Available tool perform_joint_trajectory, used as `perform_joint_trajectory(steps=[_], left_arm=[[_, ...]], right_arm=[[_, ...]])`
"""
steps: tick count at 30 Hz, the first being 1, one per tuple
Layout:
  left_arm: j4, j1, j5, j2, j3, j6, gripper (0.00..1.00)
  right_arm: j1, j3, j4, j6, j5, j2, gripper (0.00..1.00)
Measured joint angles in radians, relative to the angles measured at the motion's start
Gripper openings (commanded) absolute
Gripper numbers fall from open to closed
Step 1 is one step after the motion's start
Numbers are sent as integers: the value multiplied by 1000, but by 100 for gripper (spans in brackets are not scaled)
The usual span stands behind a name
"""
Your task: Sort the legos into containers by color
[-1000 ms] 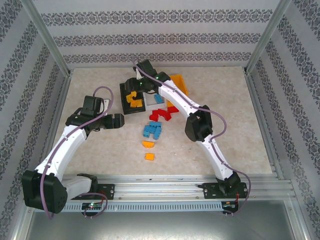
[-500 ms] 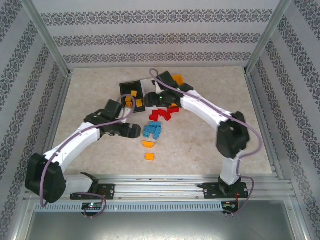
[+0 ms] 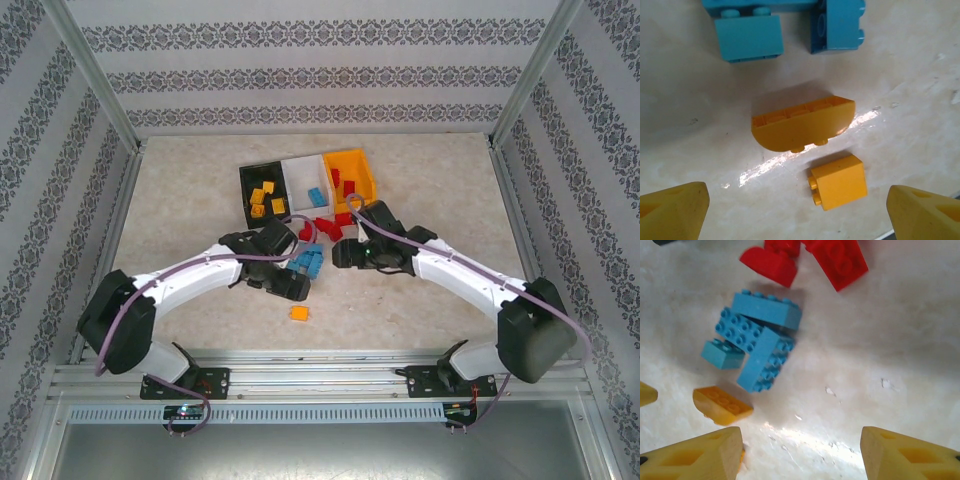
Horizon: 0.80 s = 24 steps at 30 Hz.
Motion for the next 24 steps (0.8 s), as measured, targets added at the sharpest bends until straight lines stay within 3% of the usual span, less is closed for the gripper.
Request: perform_joint_trajectory(steps=[12,24], left_arm=[[16,-84,-36,188,78,-33,91],[18,-92,-105,301,166,-32,87]], right_arm=[[-20,-74,30,9,0,-95,65],[-26,-112,42,13,0,-107,65]])
